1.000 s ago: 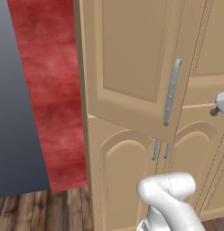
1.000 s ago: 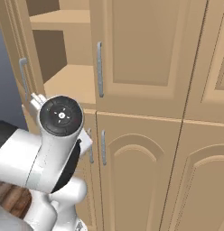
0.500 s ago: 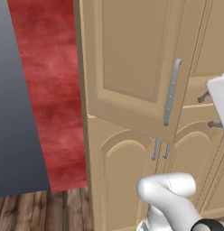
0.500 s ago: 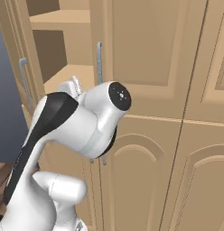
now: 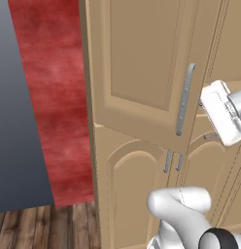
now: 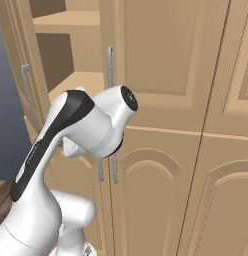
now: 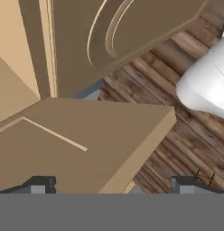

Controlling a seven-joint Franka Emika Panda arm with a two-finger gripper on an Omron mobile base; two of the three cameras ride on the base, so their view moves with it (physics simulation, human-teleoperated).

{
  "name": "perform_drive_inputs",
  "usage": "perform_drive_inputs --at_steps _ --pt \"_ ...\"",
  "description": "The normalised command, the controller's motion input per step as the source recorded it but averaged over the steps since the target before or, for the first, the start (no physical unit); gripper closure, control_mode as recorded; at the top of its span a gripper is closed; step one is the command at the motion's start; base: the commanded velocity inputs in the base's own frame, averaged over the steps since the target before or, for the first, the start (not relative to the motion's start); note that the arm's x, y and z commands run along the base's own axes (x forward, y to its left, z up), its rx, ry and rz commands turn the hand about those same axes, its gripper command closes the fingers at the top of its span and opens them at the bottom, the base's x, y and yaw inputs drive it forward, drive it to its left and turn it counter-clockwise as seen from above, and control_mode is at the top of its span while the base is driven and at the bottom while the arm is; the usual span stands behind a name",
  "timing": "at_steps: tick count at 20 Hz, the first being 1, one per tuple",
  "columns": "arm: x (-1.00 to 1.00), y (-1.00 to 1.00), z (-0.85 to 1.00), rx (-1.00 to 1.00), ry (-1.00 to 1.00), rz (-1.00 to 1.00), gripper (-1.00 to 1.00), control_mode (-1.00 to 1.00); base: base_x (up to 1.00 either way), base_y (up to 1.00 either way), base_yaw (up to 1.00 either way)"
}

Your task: Retrieve the tupperware from the cabinet, then place the raw meat into the tupperware to avoid contamination.

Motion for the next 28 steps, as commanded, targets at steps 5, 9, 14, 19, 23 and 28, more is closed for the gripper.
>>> perform_drive_inputs --at_steps 5,9,14,19,23,28 --pt "0.05 0.55 -0.15 0.07 0.23 0.04 -1.0 -1.0 0.0 0.0 0.0" --pt "-0.07 0.6 -0.1 0.07 0.24 0.08 -1.0 -1.0 0.0 0.0 0.0" --pt "-0.51 0.77 -0.12 0.04 0.19 0.08 -1.0 -1.0 0.0 0.0 0.0" --pt "-0.65 0.99 -0.21 0.0 0.14 0.01 -1.0 -1.0 0.0 0.0 0.0" --pt "-0.14 0.98 -0.17 -0.01 0.03 -0.04 -1.0 -1.0 0.0 0.0 0.0" --pt "0.0 0.63 -0.13 -0.01 0.03 -0.08 -1.0 -1.0 0.0 0.0 0.0"
